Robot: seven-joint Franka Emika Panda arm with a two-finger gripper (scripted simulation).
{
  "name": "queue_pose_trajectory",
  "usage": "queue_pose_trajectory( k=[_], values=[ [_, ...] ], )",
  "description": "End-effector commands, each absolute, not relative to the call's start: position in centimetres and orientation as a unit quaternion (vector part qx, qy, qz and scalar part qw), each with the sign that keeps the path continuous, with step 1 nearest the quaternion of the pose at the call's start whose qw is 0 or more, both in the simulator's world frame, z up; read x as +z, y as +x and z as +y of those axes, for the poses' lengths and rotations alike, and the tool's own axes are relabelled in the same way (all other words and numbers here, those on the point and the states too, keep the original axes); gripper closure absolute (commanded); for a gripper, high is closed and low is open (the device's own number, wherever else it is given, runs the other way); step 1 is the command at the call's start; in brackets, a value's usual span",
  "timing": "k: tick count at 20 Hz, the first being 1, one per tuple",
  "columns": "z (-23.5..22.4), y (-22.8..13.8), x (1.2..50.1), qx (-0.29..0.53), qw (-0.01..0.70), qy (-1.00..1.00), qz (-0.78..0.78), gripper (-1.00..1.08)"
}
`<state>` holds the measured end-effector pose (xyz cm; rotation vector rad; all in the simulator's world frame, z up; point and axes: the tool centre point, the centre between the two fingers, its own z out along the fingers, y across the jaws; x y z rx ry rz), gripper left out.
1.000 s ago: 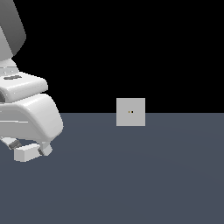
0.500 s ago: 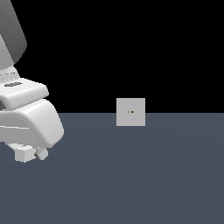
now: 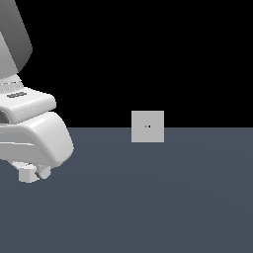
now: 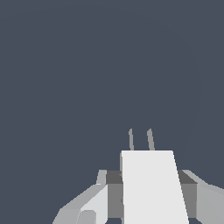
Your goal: Plug the charger into the wall socket.
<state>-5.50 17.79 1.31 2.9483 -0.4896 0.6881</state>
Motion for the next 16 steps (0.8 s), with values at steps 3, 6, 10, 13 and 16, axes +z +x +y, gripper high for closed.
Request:
queue_pose_trajectory(
  k=[3,6,10,13,16],
  values=[
    [16.7,-5.2,1.7,0.225,0.036,0.961,-0.156,1.08],
    [15.4,-4.9,2.2,0.225,0.035,0.962,-0.151,1.08],
    [13.1,-4.4,3.0,0.226,0.033,0.963,-0.143,1.08],
    [11.2,-3.9,3.7,0.227,0.032,0.964,-0.136,1.08],
    [9.1,-3.2,4.5,0.228,0.030,0.965,-0.129,1.08]
  ],
)
